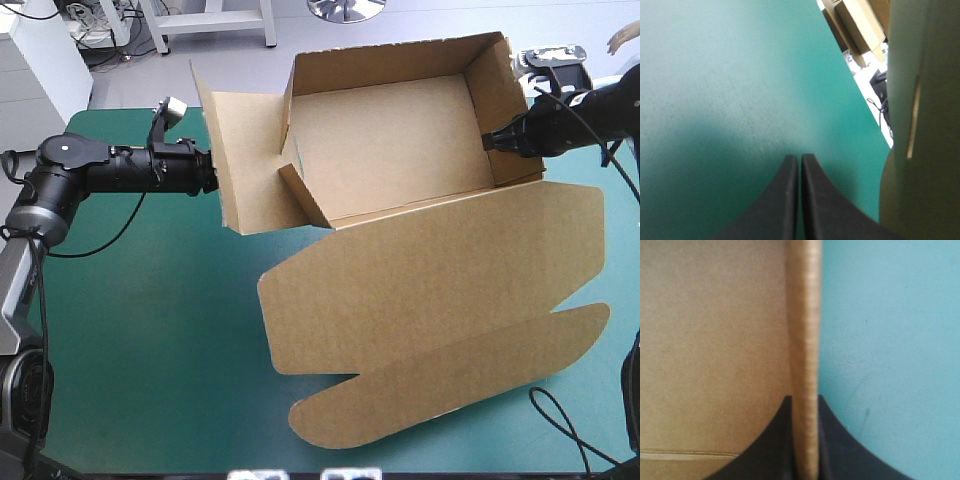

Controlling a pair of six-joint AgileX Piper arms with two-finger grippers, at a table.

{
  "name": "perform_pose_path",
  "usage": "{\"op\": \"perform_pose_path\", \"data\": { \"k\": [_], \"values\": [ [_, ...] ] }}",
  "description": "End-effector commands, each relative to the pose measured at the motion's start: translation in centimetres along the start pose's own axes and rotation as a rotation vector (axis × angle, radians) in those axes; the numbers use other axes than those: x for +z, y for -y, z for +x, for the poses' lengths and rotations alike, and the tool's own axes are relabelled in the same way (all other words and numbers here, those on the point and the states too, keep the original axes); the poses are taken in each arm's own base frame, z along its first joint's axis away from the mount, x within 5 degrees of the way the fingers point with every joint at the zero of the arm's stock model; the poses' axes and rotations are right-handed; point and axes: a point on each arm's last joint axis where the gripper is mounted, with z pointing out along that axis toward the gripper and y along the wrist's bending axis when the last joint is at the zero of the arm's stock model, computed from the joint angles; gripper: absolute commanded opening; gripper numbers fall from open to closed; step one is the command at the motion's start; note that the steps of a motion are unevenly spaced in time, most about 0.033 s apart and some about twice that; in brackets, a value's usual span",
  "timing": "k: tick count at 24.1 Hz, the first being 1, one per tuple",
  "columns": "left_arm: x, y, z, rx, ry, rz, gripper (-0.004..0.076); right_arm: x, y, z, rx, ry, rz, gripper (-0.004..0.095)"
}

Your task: Fold the box

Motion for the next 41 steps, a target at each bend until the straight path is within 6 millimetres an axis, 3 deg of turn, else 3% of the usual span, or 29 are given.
{"op": "perform_pose_path", "data": {
  "k": [1,5,13,17,22,23,25,32,41],
  "values": [
    [-1.8,4.6,-0.7,0.054,0.063,0.168,0.0006,-1.8,-0.9,-0.4,0.020,0.056,-0.041,-0.0019],
    [-2.2,5.7,-1.0,0.069,0.110,0.222,0.0006,-0.9,-0.7,-0.5,0.038,0.040,-0.056,-0.0017],
    [-1.6,7.1,-1.0,0.077,0.112,0.282,0.0015,1.7,-2.6,-1.5,0.007,0.065,-0.019,-0.0017],
    [-1.7,7.4,-1.2,0.079,0.138,0.315,0.0118,2.2,-3.9,-1.9,-0.016,0.079,-0.008,-0.0017],
    [-1.6,7.2,-1.0,0.108,0.121,0.288,0.0368,2.2,-4.1,-2.0,-0.013,0.094,-0.011,-0.0017],
    [-1.5,7.4,-1.0,0.103,0.125,0.305,0.0457,2.2,-4.1,-2.0,-0.010,0.094,-0.010,-0.0016],
    [-0.9,8.0,-0.9,0.120,0.116,0.327,0.0513,2.2,-4.1,-2.1,-0.001,0.100,-0.008,-0.0016],
    [0.1,8.6,-0.9,0.112,0.135,0.323,0.0513,2.3,-4.1,-2.1,0.010,0.100,-0.001,-0.0014],
    [-1.2,9.6,-2.6,0.179,0.123,0.083,0.0513,2.9,-7.3,-2.8,-0.015,0.161,0.037,-0.0013]
  ]
}}
